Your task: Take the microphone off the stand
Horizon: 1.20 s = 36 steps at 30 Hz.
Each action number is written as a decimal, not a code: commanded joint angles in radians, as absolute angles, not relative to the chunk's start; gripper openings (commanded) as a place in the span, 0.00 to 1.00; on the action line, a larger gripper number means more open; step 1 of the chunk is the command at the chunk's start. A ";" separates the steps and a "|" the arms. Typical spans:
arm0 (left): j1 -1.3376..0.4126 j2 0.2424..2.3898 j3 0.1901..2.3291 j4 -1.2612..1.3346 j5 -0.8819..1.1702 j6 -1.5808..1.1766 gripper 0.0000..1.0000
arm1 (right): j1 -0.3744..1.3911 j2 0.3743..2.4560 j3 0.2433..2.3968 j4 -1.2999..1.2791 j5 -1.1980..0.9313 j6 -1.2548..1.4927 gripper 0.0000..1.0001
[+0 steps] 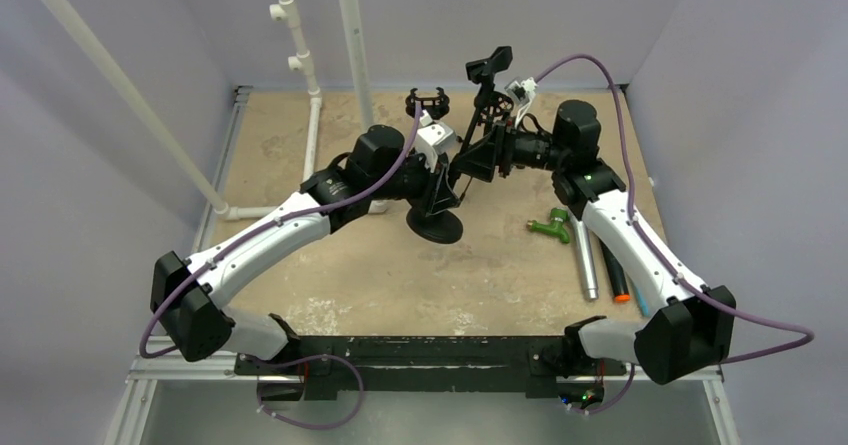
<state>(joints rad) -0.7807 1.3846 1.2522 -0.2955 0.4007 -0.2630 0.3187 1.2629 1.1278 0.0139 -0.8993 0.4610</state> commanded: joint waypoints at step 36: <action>-0.712 1.255 1.156 0.059 1.003 -0.249 0.00 | 0.292 1.204 1.220 -0.063 -1.208 0.201 0.69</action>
